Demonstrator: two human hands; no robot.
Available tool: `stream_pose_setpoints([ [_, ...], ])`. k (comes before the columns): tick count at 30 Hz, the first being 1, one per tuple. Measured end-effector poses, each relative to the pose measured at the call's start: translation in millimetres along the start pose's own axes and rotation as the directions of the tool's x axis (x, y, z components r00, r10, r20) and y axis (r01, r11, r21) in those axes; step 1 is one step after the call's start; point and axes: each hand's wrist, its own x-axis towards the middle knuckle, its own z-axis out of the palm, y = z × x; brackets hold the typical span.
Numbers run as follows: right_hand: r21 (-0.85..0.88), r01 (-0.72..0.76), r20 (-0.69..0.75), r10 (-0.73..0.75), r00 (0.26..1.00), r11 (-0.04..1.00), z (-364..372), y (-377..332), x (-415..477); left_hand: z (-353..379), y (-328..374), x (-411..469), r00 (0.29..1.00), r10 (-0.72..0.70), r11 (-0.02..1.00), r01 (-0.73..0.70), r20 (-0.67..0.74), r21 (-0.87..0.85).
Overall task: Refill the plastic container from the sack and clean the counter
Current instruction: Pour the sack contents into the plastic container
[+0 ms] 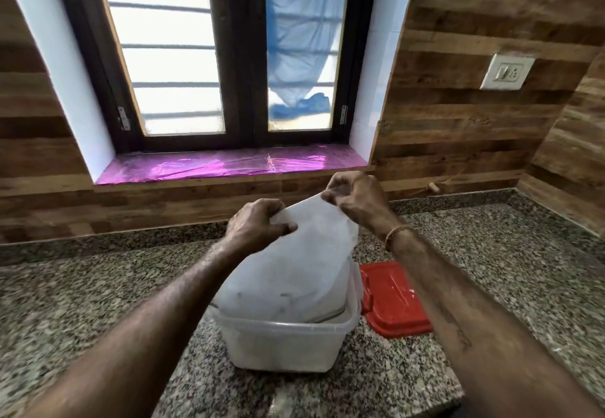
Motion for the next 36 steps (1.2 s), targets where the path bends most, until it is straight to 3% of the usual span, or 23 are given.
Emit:
stream_pose_setpoints([
  [2, 0.166, -0.078, -0.018, 0.082, 0.996, 0.983, -7, 8, 2, -11, -19, -5, 0.997, -0.052, 0.993, 0.045, 0.062, 0.110],
  [4, 0.339, -0.159, 0.020, 0.162, 0.987, 0.927, -11, 16, 1, -20, -38, -11, 0.994, -0.107, 0.984, 0.102, 0.029, 0.144],
  [6, 0.351, -0.199, 0.056, 0.191, 0.980, 0.915, -10, 22, -1, -24, -45, -14, 0.992, -0.122, 0.986, 0.124, -0.031, 0.108],
  [8, 0.003, -0.142, -0.002, 0.142, 0.990, 0.990, -6, 20, -3, -23, -40, -15, 0.996, -0.085, 0.990, 0.088, -0.035, 0.106],
  [10, -0.440, 0.031, 0.034, -0.018, 0.999, 0.897, 1, 5, -9, -20, -32, -14, 0.999, -0.025, 0.992, 0.030, -0.045, 0.125],
  [12, -0.569, 0.212, 0.167, -0.141, 0.976, 0.794, 15, -18, -15, -18, -20, -10, 0.997, 0.057, 0.985, -0.047, -0.057, 0.166],
  [15, -0.484, 0.277, 0.232, -0.183, 0.955, 0.830, 38, -36, -21, -23, -5, -3, 0.990, 0.131, 0.973, -0.117, -0.056, 0.197],
  [19, -0.463, 0.169, 0.141, -0.115, 0.983, 0.870, 37, -23, -11, -44, -17, -3, 0.996, 0.072, 0.970, -0.057, -0.055, 0.238],
  [22, -0.406, 0.122, 0.135, -0.072, 0.988, 0.906, 27, -13, -6, -53, -37, -9, 0.991, 0.005, 0.985, 0.018, -0.137, 0.171],
  [27, -0.219, 0.284, 0.157, -0.253, 0.955, 0.934, 46, -33, -7, -45, -22, -15, 0.972, 0.013, 0.998, 0.003, -0.236, 0.067],
  [29, -0.176, 0.301, 0.110, -0.286, 0.952, 0.937, 50, -36, -3, -44, -16, -16, 0.958, -0.039, 0.998, 0.022, -0.284, -0.064],
  [33, -0.093, 0.179, 0.111, -0.168, 0.979, 0.979, 41, -19, 14, -41, -24, -29, 0.941, -0.188, 0.911, 0.060, -0.281, -0.408],
  [36, -0.049, 0.143, 0.149, -0.135, 0.980, 0.989, 36, -10, 23, -25, -33, -38, 0.939, -0.234, 0.862, 0.081, -0.252, -0.500],
])
